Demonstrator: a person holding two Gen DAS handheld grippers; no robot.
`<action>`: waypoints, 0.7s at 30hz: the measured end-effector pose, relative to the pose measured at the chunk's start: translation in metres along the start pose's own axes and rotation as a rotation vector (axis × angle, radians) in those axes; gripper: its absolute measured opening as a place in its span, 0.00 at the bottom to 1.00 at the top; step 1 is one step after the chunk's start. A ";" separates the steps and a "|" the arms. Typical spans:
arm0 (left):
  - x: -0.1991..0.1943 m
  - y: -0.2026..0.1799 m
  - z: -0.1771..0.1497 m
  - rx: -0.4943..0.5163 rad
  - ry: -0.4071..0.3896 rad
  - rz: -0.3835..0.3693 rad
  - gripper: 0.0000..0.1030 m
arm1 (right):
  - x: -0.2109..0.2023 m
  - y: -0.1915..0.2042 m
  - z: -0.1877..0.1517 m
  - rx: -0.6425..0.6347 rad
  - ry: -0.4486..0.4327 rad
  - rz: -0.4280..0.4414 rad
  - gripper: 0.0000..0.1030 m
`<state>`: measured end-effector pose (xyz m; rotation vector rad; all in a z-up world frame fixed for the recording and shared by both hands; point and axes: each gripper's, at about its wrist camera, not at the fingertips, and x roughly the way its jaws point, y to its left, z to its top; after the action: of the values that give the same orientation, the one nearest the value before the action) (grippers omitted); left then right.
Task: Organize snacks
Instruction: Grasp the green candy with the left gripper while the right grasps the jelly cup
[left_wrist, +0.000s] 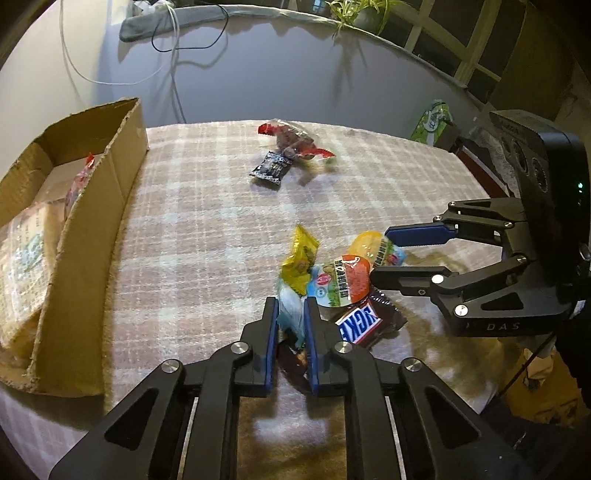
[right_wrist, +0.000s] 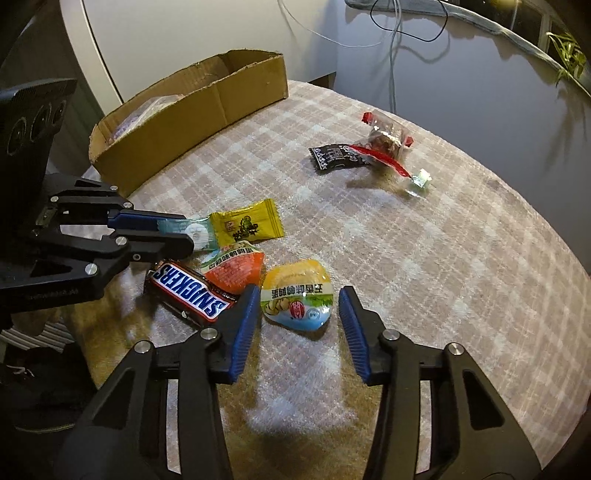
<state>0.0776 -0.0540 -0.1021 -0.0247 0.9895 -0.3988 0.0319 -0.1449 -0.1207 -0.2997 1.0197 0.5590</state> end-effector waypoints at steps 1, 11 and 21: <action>0.001 0.000 0.000 -0.002 -0.001 0.002 0.11 | 0.001 0.001 0.000 -0.005 0.004 -0.003 0.39; 0.000 -0.002 -0.001 0.001 -0.020 0.016 0.05 | 0.000 0.000 -0.004 -0.008 0.000 -0.025 0.37; -0.025 0.011 0.003 -0.031 -0.081 0.024 0.05 | -0.027 -0.007 0.000 0.029 -0.059 -0.034 0.36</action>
<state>0.0715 -0.0358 -0.0830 -0.0570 0.9154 -0.3581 0.0253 -0.1587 -0.0978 -0.2733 0.9636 0.5190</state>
